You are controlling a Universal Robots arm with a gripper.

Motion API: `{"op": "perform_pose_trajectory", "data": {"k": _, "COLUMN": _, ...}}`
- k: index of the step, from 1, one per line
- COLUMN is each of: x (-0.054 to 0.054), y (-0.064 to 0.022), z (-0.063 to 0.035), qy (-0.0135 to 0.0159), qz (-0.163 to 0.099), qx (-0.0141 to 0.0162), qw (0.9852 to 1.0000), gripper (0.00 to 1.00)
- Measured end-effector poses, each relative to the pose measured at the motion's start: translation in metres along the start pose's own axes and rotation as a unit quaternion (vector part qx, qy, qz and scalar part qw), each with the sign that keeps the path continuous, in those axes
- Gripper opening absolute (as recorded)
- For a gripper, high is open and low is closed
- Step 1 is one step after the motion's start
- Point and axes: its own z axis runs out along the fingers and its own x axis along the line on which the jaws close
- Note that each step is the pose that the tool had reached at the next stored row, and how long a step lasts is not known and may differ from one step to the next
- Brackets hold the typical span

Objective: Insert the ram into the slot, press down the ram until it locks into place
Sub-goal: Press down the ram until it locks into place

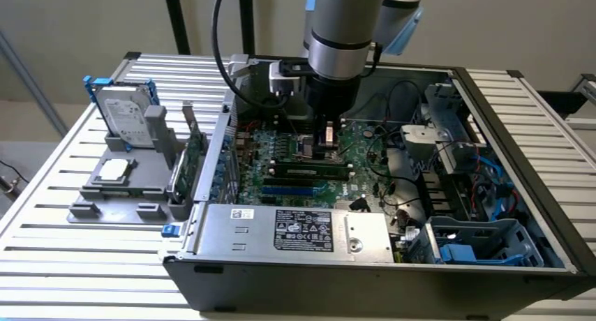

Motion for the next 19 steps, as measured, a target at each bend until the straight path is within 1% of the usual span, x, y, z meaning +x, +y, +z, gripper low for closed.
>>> {"op": "perform_pose_trajectory", "data": {"k": 7, "x": 0.0, "y": 0.0, "z": 0.0, "qy": -0.0058, "qz": 0.0, "qx": 0.0001, "qw": 1.0, "gripper": 0.11}}
{"op": "perform_pose_trajectory", "data": {"k": 14, "x": 0.0, "y": -0.0001, "z": 0.0058, "qy": -0.0058, "qz": 0.0, "qx": 0.0001, "qw": 1.0, "gripper": 0.11}}
{"op": "perform_pose_trajectory", "data": {"k": 19, "x": 0.0, "y": 0.0002, "z": 0.0129, "qy": -0.0047, "qz": 0.0, "qx": 0.0001, "qw": 1.0, "gripper": 0.11}}
